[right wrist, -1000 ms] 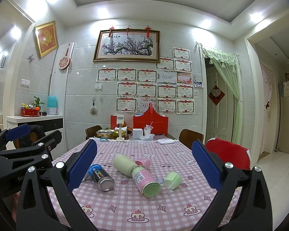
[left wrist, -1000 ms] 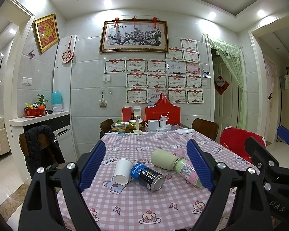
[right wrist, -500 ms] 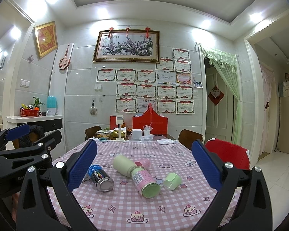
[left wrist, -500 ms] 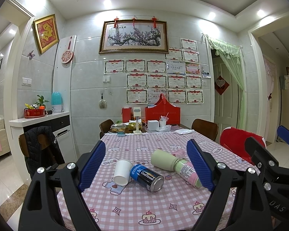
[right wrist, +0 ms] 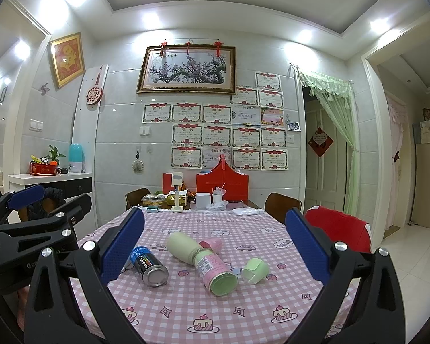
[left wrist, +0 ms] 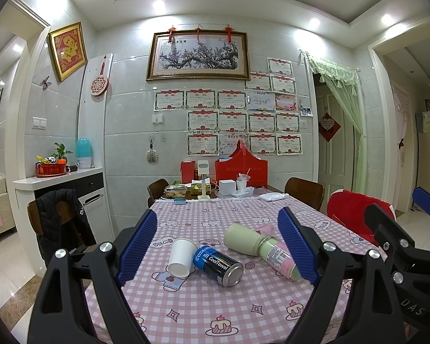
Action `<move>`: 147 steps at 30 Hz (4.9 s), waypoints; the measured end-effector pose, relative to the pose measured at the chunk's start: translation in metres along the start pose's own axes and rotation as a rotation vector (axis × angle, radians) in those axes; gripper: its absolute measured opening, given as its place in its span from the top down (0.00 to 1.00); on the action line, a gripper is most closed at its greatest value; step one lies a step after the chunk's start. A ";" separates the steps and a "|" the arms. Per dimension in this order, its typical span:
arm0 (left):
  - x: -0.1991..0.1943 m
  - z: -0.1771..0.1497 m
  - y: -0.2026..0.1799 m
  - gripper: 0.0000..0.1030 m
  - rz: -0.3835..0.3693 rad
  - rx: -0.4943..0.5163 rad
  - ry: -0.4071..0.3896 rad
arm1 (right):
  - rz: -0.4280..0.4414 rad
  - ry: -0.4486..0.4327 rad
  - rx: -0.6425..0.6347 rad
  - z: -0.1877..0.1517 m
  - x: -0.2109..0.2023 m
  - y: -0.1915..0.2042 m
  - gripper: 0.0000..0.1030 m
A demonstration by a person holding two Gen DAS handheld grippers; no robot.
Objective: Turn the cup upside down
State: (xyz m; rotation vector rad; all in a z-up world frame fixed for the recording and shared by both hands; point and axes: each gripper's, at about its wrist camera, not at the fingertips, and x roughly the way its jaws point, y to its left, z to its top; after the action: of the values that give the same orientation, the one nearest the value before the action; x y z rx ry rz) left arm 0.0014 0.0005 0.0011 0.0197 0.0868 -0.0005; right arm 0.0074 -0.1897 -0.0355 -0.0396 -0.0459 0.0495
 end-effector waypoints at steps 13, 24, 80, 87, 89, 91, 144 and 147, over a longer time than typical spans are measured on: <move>0.002 0.003 -0.005 0.17 -0.001 0.000 -0.001 | 0.000 0.001 0.001 0.002 0.002 -0.003 0.08; 0.001 0.004 -0.008 0.17 -0.001 0.001 0.002 | 0.001 0.003 0.001 0.002 0.000 -0.008 0.08; 0.127 -0.075 0.007 0.17 -0.049 -0.023 0.362 | 0.025 0.308 0.060 -0.069 0.099 -0.014 0.08; 0.185 -0.093 0.003 0.17 -0.053 -0.070 0.519 | 0.035 0.386 0.093 -0.092 0.137 -0.018 0.08; 0.200 -0.094 0.002 0.17 -0.039 -0.082 0.546 | 0.039 0.402 0.109 -0.095 0.145 -0.020 0.08; 0.213 -0.094 -0.001 0.17 -0.036 -0.097 0.564 | 0.041 0.420 0.127 -0.099 0.155 -0.025 0.08; 0.204 -0.137 -0.016 0.28 -0.280 -0.041 0.797 | 0.080 0.586 0.118 -0.108 0.165 -0.016 0.08; 0.205 -0.141 -0.013 0.28 -0.292 -0.052 0.817 | 0.087 0.588 0.114 -0.107 0.165 -0.013 0.08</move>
State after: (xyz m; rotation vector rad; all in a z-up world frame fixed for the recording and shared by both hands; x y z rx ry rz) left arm 0.1931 -0.0100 -0.1576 -0.0467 0.9061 -0.2832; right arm 0.1775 -0.1984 -0.1343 0.0586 0.5468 0.1258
